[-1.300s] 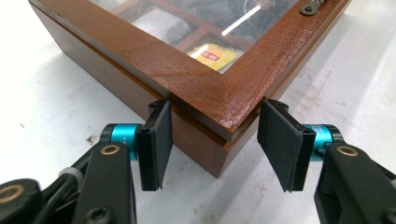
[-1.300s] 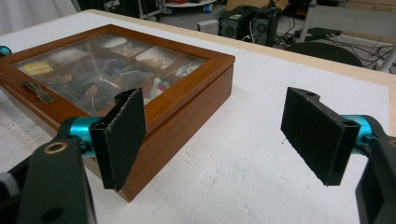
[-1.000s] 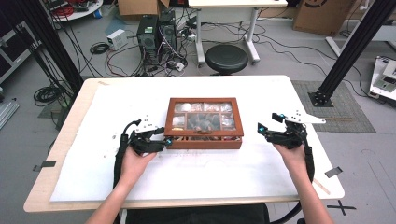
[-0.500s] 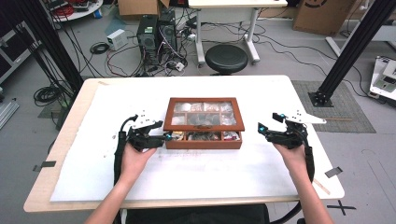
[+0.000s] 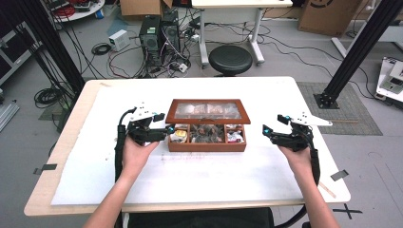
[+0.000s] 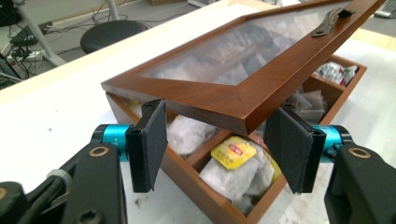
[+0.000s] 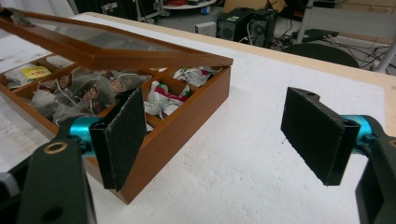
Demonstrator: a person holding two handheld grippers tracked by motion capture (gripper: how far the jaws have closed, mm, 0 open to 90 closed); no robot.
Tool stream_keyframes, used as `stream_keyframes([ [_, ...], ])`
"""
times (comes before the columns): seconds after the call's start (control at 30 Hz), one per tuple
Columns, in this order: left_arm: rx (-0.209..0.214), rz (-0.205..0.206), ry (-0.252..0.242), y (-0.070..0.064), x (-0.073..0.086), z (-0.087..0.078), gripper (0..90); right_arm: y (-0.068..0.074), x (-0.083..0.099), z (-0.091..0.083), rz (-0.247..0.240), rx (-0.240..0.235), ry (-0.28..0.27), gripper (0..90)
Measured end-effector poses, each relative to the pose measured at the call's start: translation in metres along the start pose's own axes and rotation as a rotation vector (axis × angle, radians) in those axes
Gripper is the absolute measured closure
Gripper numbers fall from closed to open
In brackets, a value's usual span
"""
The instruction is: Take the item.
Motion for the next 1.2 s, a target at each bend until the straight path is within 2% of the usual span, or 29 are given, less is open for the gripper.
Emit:
stream_keyframes([
  [0.2,0.029,-0.033,-0.02,0.005,-0.01,0.003,39.7,0.0,0.0,-0.001,0.002,0.002,-0.003,22.9],
  [0.47,0.028,-0.035,-0.021,0.009,-0.022,0.007,39.7,0.0,-0.001,-0.002,0.005,0.004,-0.006,23.0],
  [0.67,0.036,-0.061,-0.032,0.013,-0.027,0.009,39.7,-0.001,-0.001,-0.001,0.0,0.004,-0.005,23.0],
  [1.2,0.04,-0.079,-0.028,0.023,-0.048,0.017,39.8,-0.002,-0.002,-0.003,0.003,0.01,-0.01,23.1],
])
Point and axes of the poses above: each handheld gripper's, and its own axes: z roughly forward along the jaws, x roughly out of its underside, y roughly to its left, the point moved 4 cm from there along z, roughly forward along the jaws, and after that the axes turned 15 degrees about -x, right-handed, at the moved point
